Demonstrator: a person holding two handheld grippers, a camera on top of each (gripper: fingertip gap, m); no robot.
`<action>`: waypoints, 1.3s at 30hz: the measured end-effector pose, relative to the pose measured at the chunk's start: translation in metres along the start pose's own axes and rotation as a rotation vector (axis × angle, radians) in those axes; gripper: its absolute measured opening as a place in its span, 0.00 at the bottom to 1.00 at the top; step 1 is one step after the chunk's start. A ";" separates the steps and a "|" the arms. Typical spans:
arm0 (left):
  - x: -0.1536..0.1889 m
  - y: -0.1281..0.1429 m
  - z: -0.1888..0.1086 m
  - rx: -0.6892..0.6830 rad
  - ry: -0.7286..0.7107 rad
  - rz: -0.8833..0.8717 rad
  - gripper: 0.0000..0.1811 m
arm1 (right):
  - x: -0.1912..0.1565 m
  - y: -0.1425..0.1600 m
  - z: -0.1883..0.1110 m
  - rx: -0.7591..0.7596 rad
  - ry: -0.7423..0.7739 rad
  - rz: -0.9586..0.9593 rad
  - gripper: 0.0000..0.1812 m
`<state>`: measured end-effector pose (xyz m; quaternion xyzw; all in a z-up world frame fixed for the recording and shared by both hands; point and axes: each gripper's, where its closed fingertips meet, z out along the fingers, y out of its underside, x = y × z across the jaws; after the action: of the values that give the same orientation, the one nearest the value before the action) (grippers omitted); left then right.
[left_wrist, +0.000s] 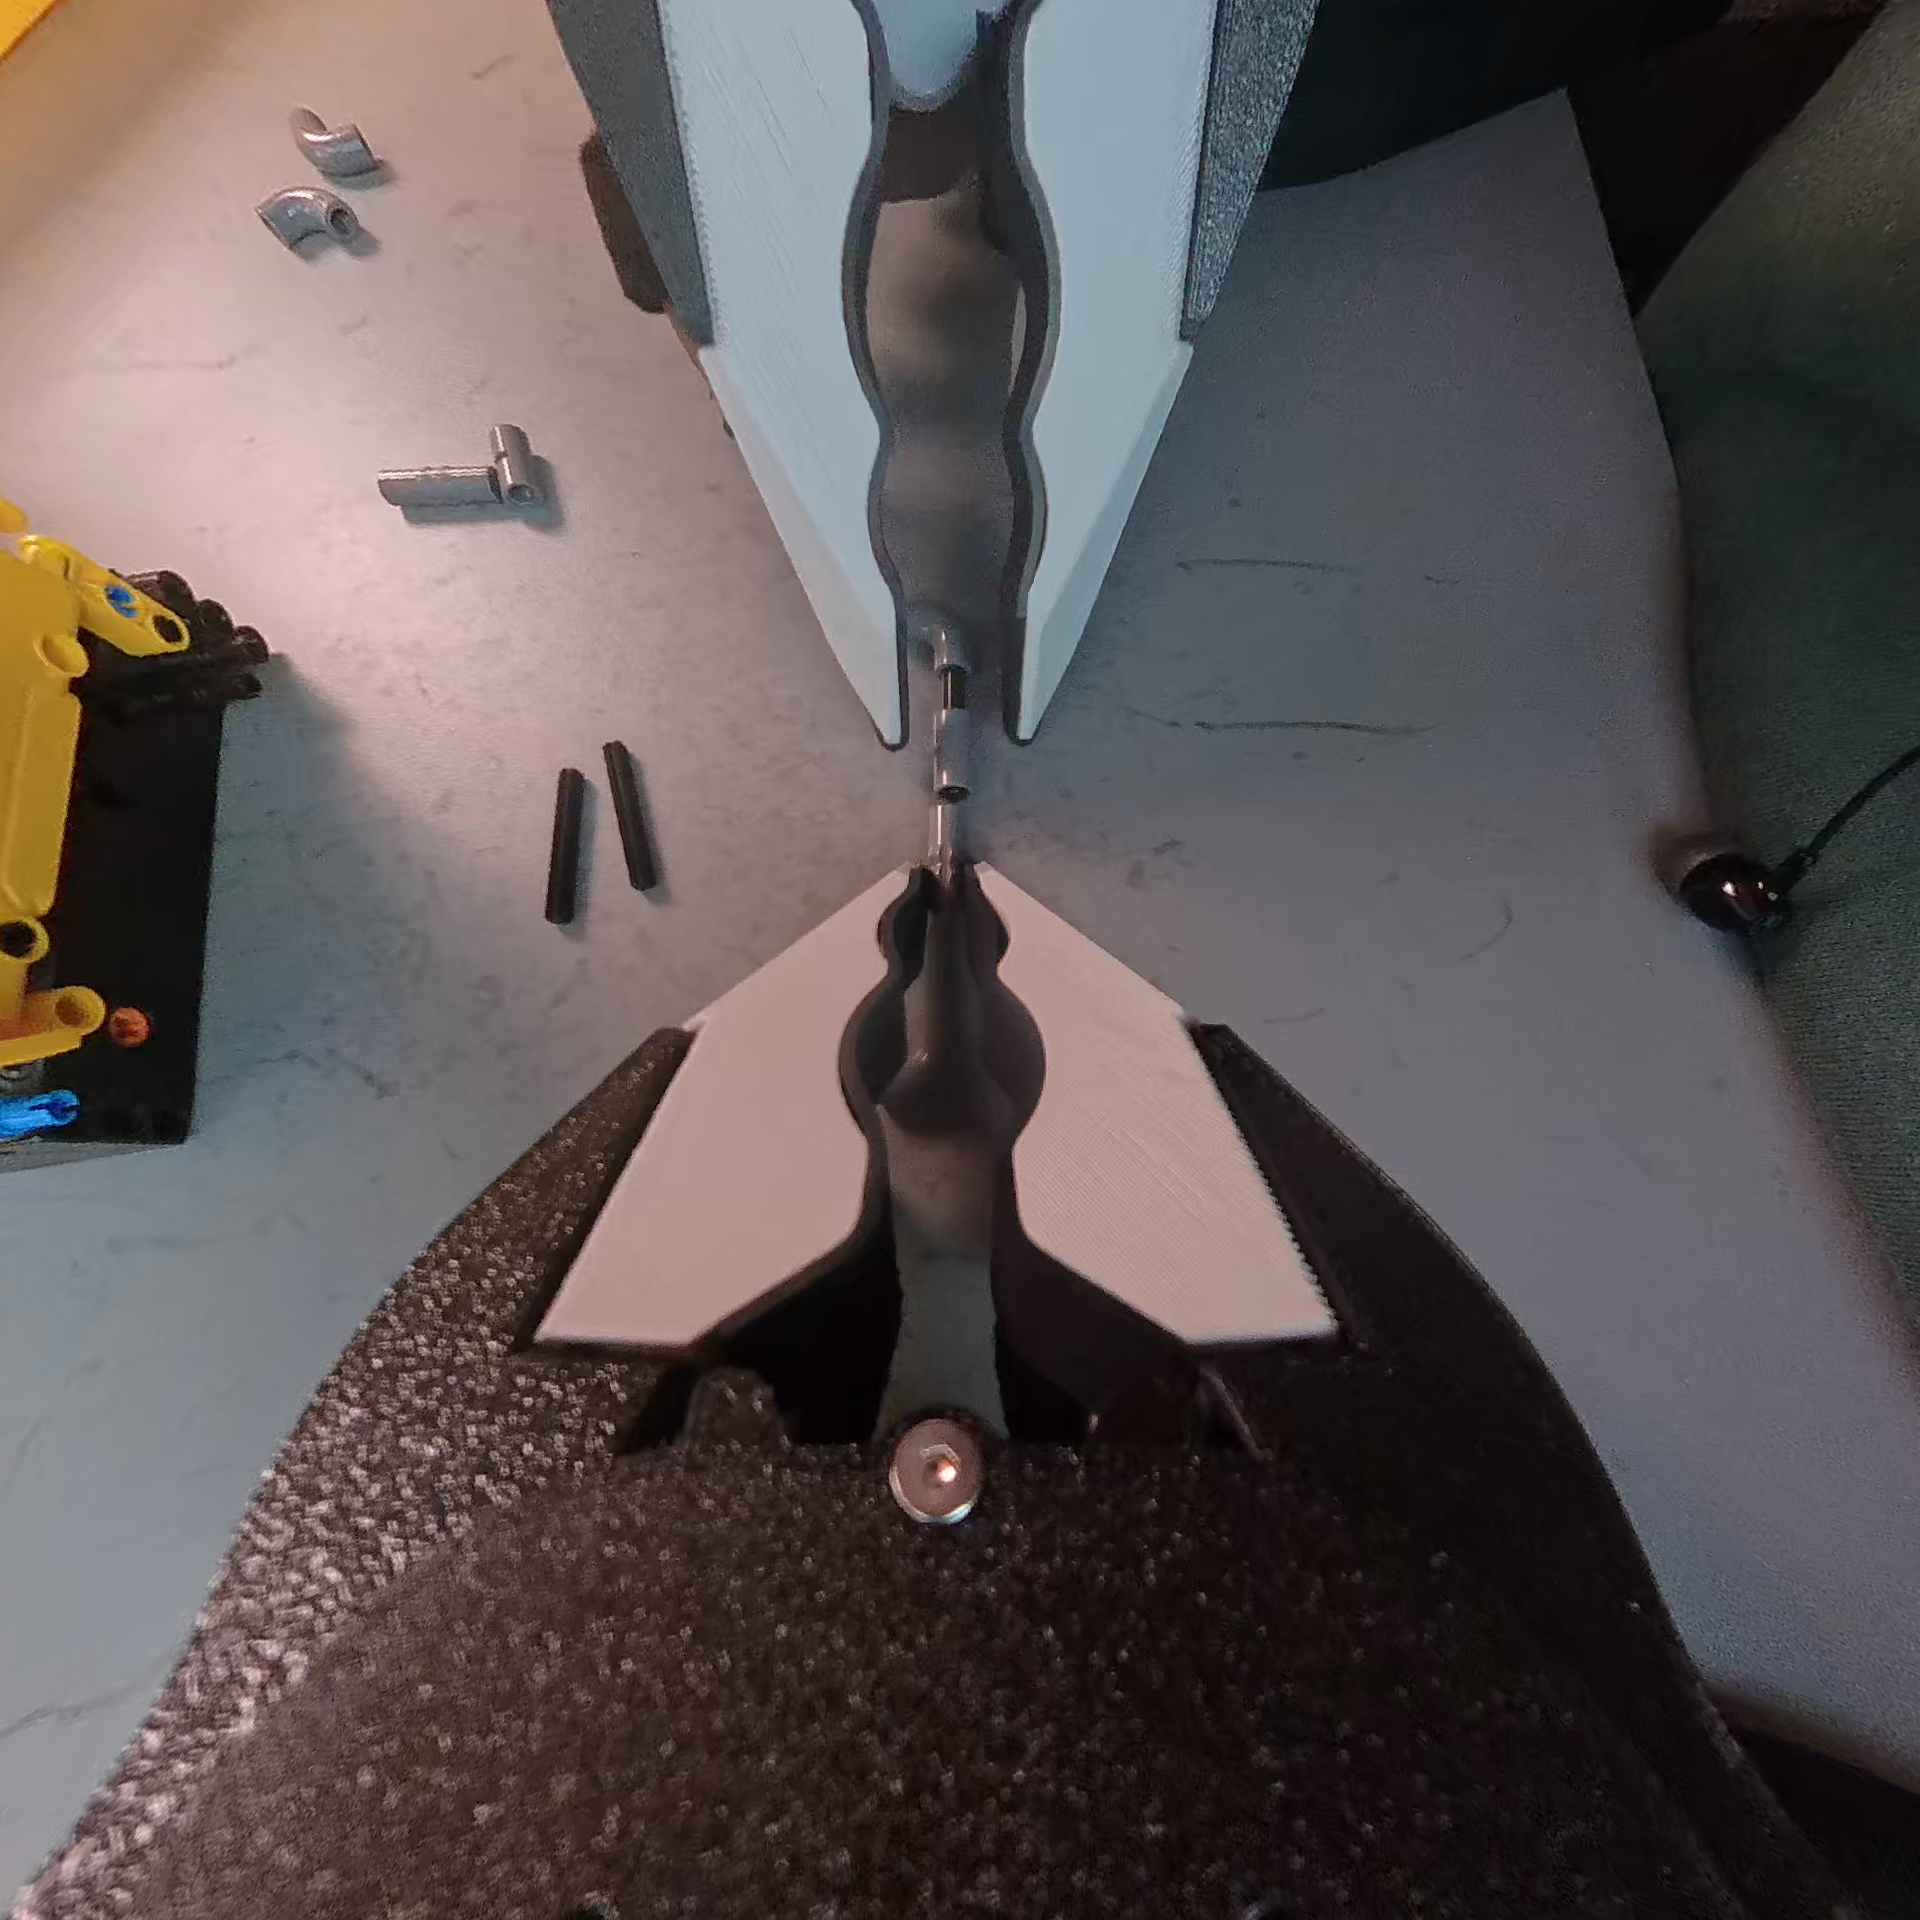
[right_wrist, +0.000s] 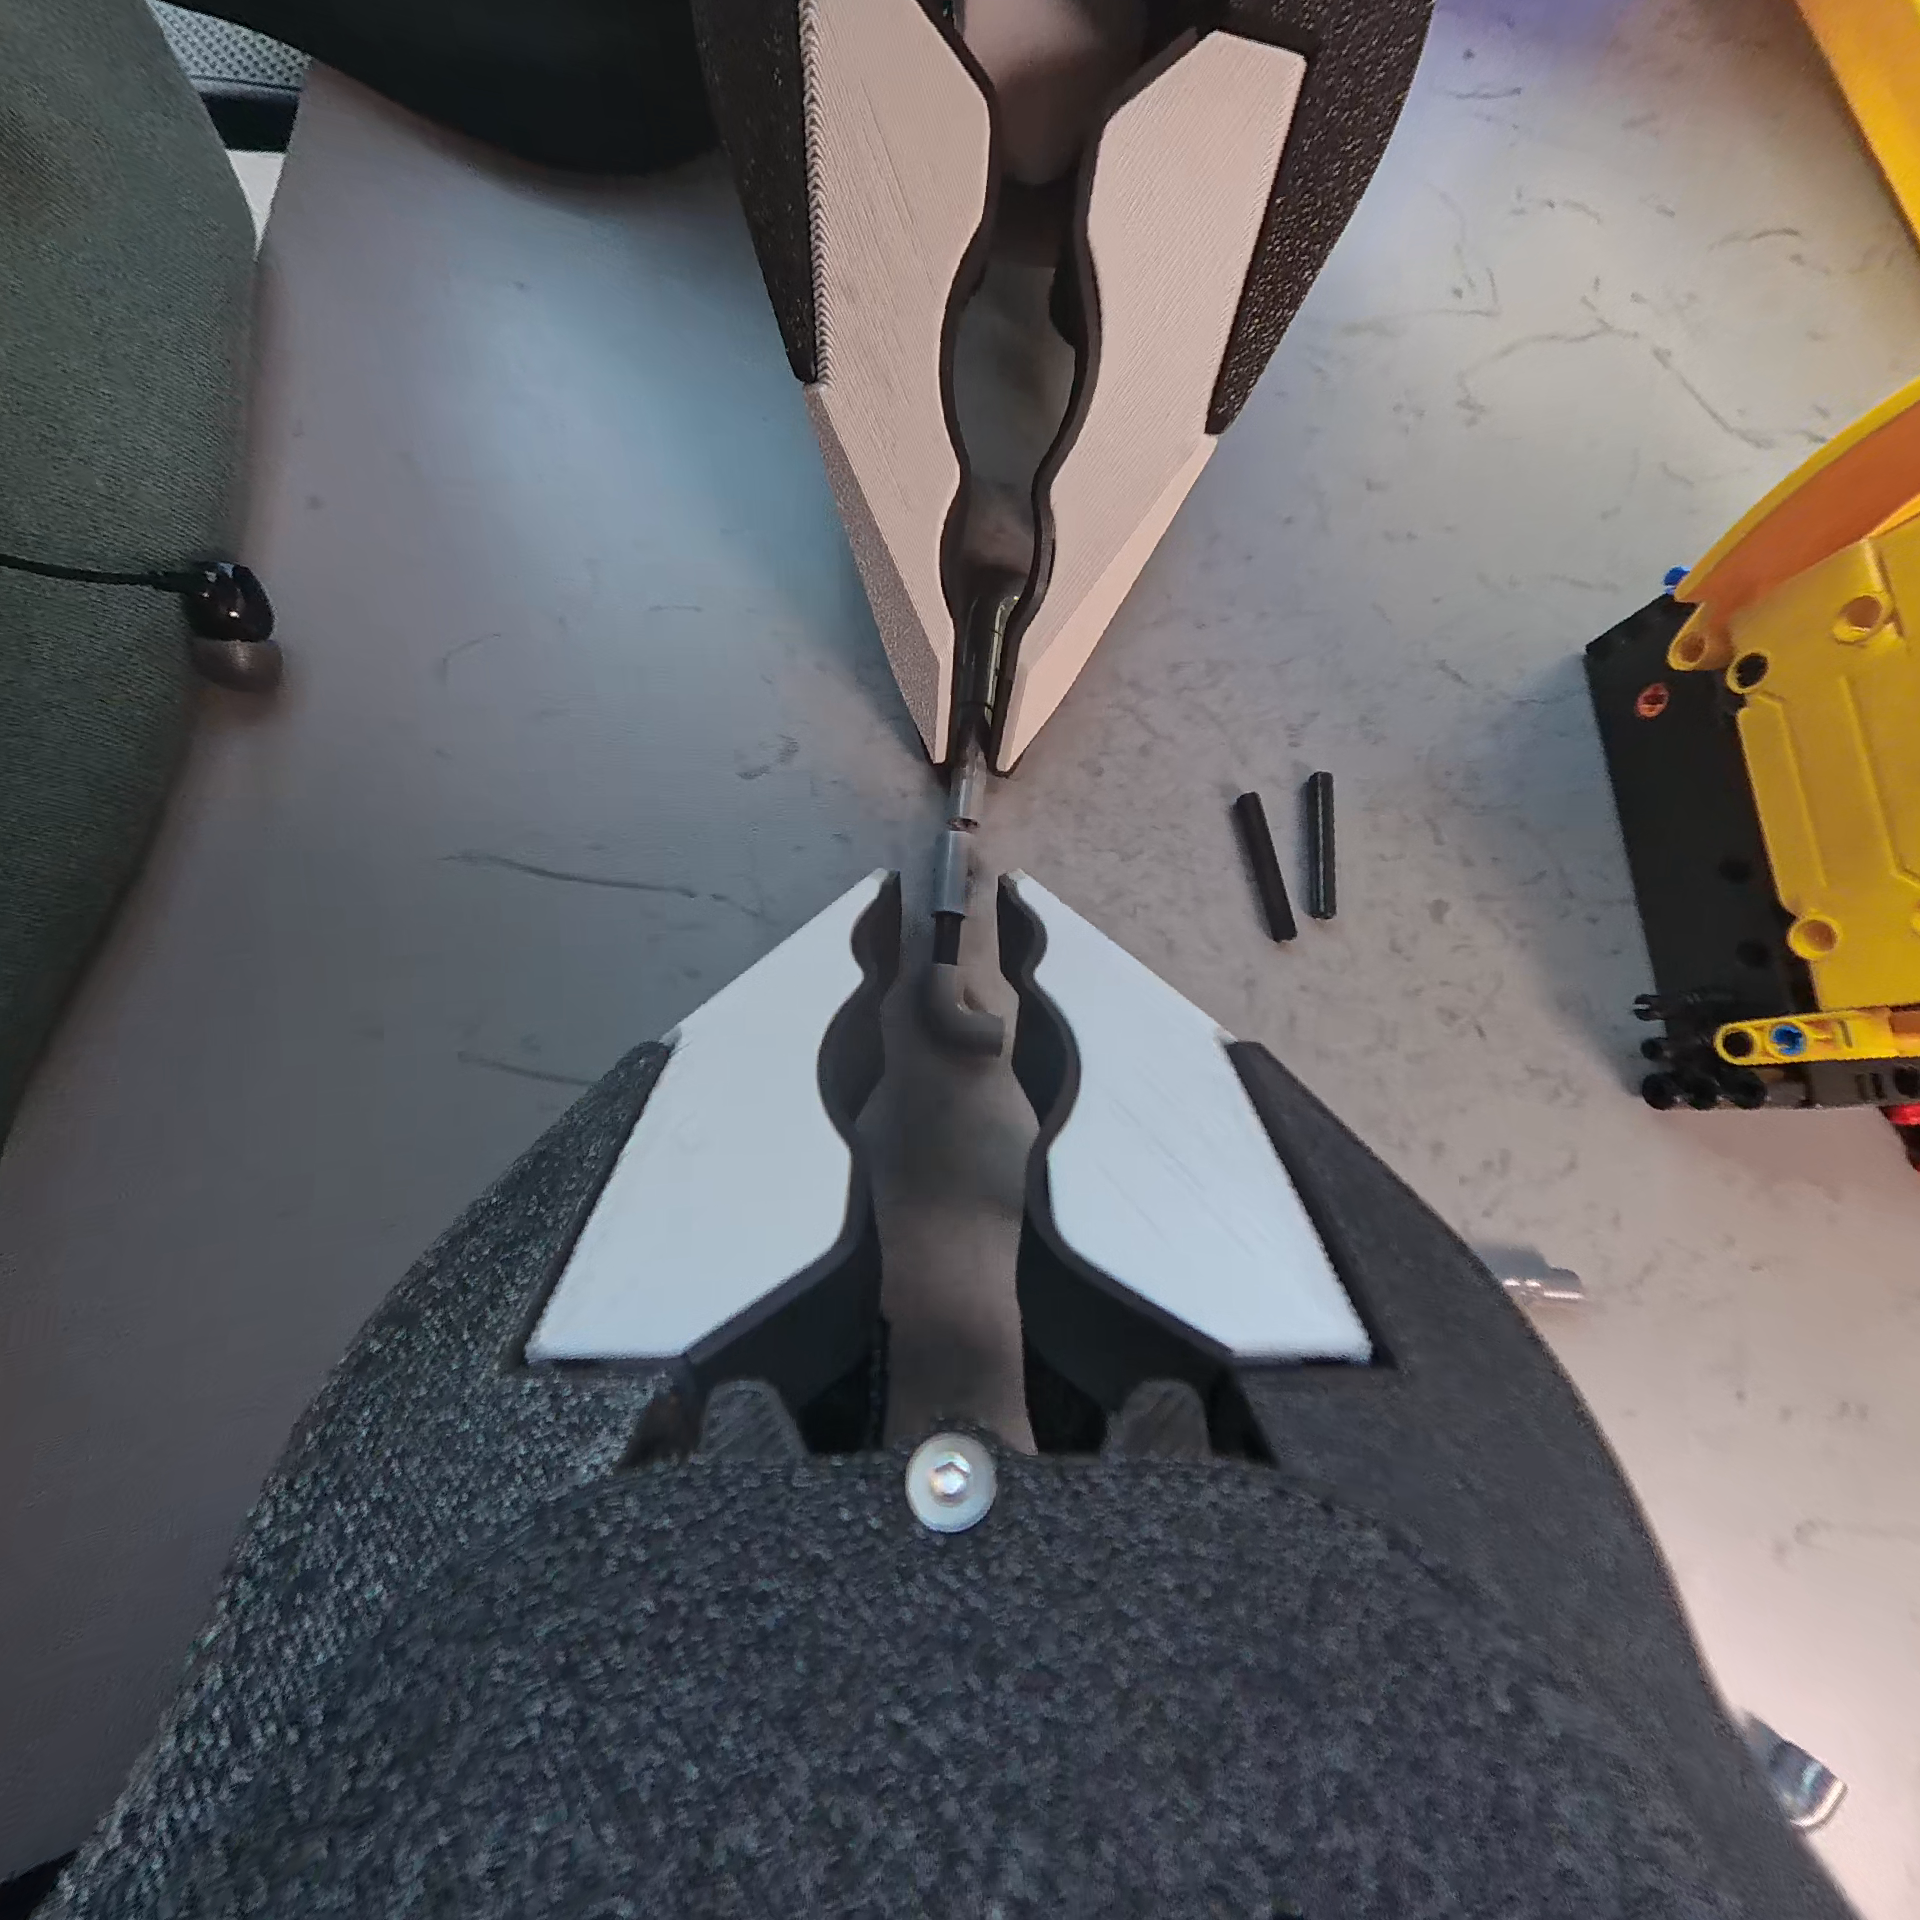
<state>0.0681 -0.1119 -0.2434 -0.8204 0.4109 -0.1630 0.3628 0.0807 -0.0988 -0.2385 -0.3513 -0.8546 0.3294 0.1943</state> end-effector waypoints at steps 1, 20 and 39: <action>0.000 0.000 0.000 0.000 0.000 0.000 0.03 | 0.000 -0.002 -0.002 0.011 -0.005 0.003 0.11; 0.000 0.000 0.000 0.000 0.000 -0.001 0.03 | 0.000 0.021 -0.015 -0.066 -0.038 0.093 0.08; 0.000 -0.001 0.000 0.003 0.002 0.001 0.03 | 0.000 0.019 -0.014 -0.095 -0.032 0.127 0.07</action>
<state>0.0693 -0.1116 -0.2426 -0.8194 0.4115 -0.1644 0.3637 0.0979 -0.0826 -0.2423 -0.4084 -0.8483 0.3056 0.1423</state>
